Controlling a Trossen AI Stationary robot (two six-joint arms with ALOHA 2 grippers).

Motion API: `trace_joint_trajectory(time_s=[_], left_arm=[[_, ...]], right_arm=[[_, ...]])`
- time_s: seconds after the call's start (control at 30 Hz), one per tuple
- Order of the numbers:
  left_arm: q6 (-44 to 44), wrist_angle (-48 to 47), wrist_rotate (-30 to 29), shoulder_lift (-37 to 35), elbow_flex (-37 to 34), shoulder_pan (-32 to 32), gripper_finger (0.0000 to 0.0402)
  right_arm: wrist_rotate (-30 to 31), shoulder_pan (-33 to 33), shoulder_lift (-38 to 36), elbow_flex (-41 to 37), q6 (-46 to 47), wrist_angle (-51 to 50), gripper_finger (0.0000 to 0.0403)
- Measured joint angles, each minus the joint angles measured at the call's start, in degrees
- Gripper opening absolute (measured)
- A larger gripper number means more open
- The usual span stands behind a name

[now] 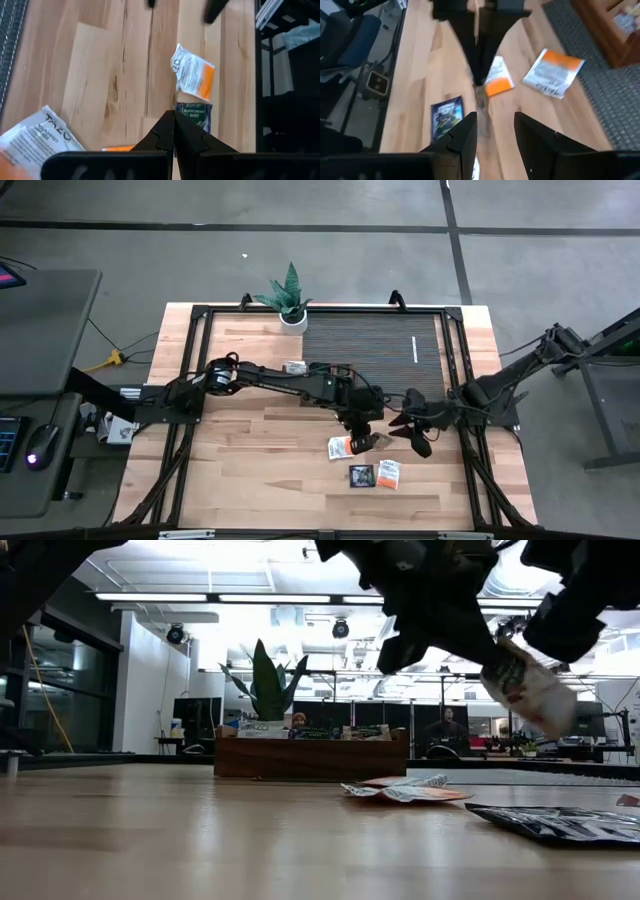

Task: Pick & Place Tea
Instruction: Put the brown tea bag into the right section of the wooden organizer

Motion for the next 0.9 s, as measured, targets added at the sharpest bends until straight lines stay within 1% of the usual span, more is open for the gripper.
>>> trace_joint_trajectory(time_s=[0.27, 0.43, 0.63, 0.9], left_arm=[[-0.2, 0.3, -0.8, 0.0, 0.0, 0.0, 0.0000], [-0.3, 0.3, -0.9, 0.0, 0.0, 0.0, 0.0000], [-0.4, 0.2, -1.2, 0.0, 0.0, 0.0, 0.0000], [-0.5, 0.3, -1.5, 0.0, 0.0, 0.0, 0.0000]], right_arm=[[-3.1, -3.9, 0.4, 0.0, -3.4, 2.6, 0.0127], [-5.8, -4.8, 2.6, 0.0, -4.2, 3.8, 0.0127], [-6.2, -4.8, 6.1, 0.0, -6.2, 7.7, 0.0126], [-6.1, -4.8, 8.4, 0.0, -6.3, 9.8, 0.0126]])
